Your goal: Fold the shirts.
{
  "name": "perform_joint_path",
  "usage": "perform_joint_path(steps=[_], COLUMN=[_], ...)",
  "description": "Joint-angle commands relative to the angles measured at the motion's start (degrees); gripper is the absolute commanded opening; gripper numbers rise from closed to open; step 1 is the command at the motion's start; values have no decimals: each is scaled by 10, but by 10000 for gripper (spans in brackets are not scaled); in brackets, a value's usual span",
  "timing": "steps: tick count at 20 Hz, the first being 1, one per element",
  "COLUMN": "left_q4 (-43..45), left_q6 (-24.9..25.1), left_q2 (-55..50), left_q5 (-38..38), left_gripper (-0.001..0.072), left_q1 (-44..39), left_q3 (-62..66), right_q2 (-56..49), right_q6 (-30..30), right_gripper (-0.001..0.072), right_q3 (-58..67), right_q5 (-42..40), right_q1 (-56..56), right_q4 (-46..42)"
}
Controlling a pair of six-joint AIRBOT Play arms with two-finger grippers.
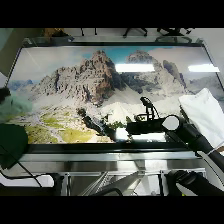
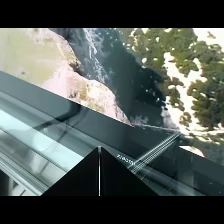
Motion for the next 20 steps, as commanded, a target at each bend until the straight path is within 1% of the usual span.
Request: perform_joint_path(steps=[1,3,5,8,11,12,13,14,15,16,17,18,19,20], left_q4=[-106,-169,-224,-233,-233,-233,-233,-232,-229,-228,-229,-228,-228,-228], left_q6=[8,-1,-1,-14,-40,-40,-44,-50,-51,-50,-50,-50,-50,-47], left_q2=[86,133,171,192,188,182,174,165,157,151,149,149,155,166], left_q5=[-57,-78,-74,-65,3,21,30,24,10,-11,-34,-56,-76,-90], left_gripper=[12,12,12,12,28,340,703,697,696,696,696,696,696,696], left_q1=[-107,-178,-253,-372,-478,-503,-520,-525,-523,-512,-495,-477,-458,-436], left_q3=[112,120,74,-35,-160,-183,-192,-186,-170,-148,-128,-119,-126,-153], right_q2=[0,0,0,1,2,2,2,2,2,2,2,2,1,0], right_q6=[1,1,1,1,1,1,1,0,0,-12,-33,-49,-63,-75], right_gripper=[16,16,17,17,24,25,25,27,105,257,277,278,301,400], right_q3=[0,0,0,1,7,13,21,33,45,56,66,72,74,74], right_q5=[0,-8,1,3,24,42,64,93,115,130,137,139,138,140], right_q1=[0,0,0,-4,-32,-48,-66,-91,-114,-139,-163,-185,-204,-218], right_q4=[0,3,7,7,14,15,15,15,15,15,15,15,15,15])
